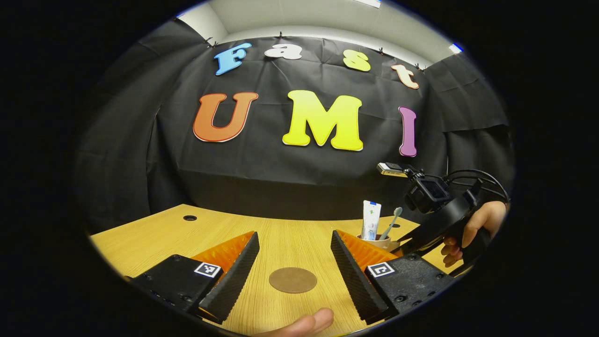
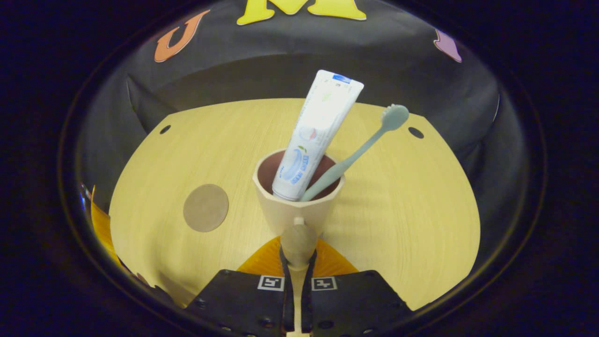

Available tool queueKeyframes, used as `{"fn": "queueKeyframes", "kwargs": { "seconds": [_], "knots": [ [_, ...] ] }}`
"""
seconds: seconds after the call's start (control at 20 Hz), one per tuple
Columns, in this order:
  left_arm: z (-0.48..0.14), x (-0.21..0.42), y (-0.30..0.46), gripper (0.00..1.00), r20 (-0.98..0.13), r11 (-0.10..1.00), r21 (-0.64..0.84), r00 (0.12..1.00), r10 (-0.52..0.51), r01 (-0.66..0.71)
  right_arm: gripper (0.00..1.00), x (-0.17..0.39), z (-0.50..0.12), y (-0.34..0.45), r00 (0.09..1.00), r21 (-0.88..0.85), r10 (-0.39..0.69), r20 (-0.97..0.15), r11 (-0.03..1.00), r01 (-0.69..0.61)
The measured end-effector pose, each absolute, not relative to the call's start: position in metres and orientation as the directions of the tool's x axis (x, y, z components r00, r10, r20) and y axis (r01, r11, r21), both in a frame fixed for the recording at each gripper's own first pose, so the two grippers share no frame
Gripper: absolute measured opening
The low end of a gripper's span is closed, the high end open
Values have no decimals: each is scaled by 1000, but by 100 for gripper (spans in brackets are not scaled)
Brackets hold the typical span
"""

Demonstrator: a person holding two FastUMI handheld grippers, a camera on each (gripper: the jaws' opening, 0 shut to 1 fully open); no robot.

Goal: Put the toothbrush and toothpaste on the desktop into the cup, then pick up the cup and place it on the coaster on the desktop.

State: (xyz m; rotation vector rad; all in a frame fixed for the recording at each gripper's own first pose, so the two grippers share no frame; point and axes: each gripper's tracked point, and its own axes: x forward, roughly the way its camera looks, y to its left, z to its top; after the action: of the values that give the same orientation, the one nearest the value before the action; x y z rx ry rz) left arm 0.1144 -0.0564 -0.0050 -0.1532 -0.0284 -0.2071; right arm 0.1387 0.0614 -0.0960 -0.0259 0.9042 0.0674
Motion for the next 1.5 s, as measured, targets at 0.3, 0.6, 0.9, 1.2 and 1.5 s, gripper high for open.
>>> {"fn": "queueKeyframes", "kwargs": {
  "seconds": [0.3, 0.6, 0.9, 1.2, 1.5],
  "knots": [
    [-7, 115, -58, 98, 31, 966, -149, 978, -209, 211, 6, 138, -100, 64, 603, 15, 50, -796, 998, -63],
    [-8, 114, -59, 98, 25, 966, -149, 977, -211, 213, 14, 143, -110, 76, 552, 58, 82, -830, 996, -60],
    [-11, 114, -60, 98, 15, 966, -149, 977, -213, 213, 25, 146, -118, 77, 497, 99, 100, -862, 995, -29],
    [-11, 114, -61, 98, 10, 963, -156, 975, -221, 220, 37, 156, -119, 74, 476, 98, 60, -878, 994, 55],
    [-11, 114, -61, 98, 9, 962, -157, 974, -224, 223, 37, 159, -124, 71, 451, 44, 0, -893, 995, 87]
  ]
}}
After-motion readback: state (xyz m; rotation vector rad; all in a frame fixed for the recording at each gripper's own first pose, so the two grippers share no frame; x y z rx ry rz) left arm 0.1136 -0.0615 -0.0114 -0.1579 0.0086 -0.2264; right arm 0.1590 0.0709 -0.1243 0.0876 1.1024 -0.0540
